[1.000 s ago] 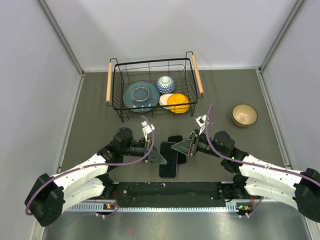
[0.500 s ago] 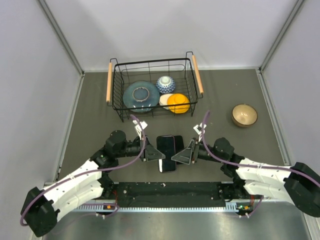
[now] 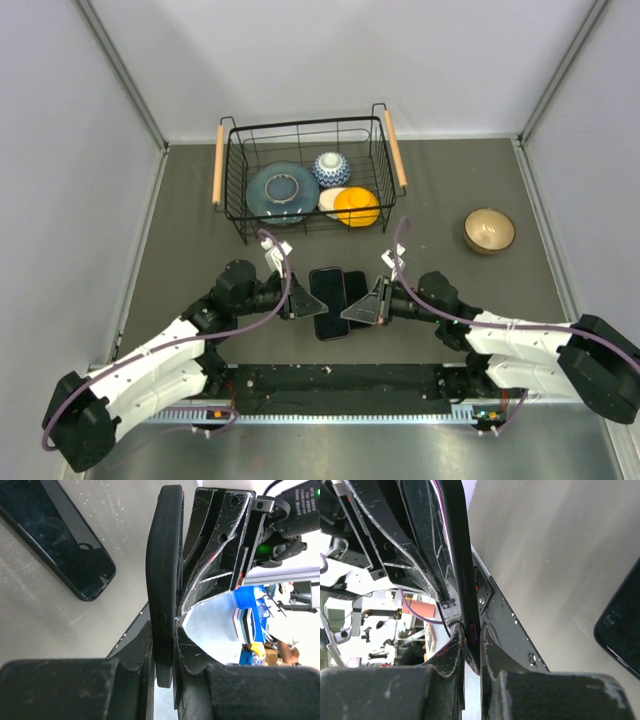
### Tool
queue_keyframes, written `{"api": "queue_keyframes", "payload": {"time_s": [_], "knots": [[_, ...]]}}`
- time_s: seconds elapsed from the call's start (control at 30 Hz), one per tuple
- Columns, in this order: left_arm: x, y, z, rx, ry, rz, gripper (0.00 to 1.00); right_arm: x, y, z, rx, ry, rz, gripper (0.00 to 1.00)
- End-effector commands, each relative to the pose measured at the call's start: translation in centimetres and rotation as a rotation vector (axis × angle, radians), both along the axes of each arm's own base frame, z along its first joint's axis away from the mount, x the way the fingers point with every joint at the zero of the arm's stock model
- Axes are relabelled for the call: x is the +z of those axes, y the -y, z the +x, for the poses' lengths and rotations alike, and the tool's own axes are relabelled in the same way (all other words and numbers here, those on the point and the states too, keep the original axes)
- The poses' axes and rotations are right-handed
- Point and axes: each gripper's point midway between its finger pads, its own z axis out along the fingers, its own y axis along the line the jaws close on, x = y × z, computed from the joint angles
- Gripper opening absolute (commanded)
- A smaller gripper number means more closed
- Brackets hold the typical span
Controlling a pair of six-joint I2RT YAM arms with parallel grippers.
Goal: Put the phone into the phone case
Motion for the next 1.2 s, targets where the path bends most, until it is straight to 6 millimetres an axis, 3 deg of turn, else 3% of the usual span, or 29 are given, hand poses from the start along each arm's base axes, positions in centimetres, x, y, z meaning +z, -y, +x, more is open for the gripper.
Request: {"api": "queue_keyframes", "payload": {"time_s": [0.0,0.13,0.17,0.23,0.27,0.37,0.43,0.6,0.8,0.97,1.17], "knots": [[-1.0,-0.5,2.2,0.072,0.074,0.090,0.00,4.6,-1.9,1.4,-0.043,-0.064,0.085,0.00],[-0.4,-0.5,2.0,0.067,0.082,0.074,0.00,5.1,-1.7,1.2,-0.042,-0.050,0.120,0.03],[0.4,-0.2,1.9,0.065,0.086,0.040,0.00,5.9,-1.6,1.1,-0.033,-0.017,0.152,0.15],[1.8,0.1,1.4,0.041,0.095,-0.023,0.00,5.0,-1.4,0.5,-0.004,0.010,0.135,0.28],[3.0,0.3,1.3,0.044,0.095,-0.067,0.00,4.5,-1.3,0.4,0.001,0.008,0.122,0.40],[4.9,0.3,1.2,0.058,0.093,-0.137,0.00,3.2,-1.1,-0.7,0.038,0.033,0.100,0.51],[5.6,0.3,1.0,0.059,0.098,-0.164,0.00,3.0,-1.0,-1.4,0.060,0.040,0.109,0.52],[6.4,0.0,1.3,0.092,0.106,-0.197,0.00,2.9,-0.8,-1.6,0.053,0.028,0.129,0.49],[4.9,-0.9,2.7,0.189,0.115,-0.118,0.00,3.2,-0.4,-1.4,0.018,-0.018,0.157,0.42],[2.4,-2.0,3.9,0.234,0.174,0.030,0.00,4.1,-0.4,-0.5,-0.035,-0.025,0.176,0.03],[0.8,-1.3,2.9,0.149,0.133,0.050,0.00,5.8,-0.9,0.7,-0.073,-0.014,0.210,0.00]]}}
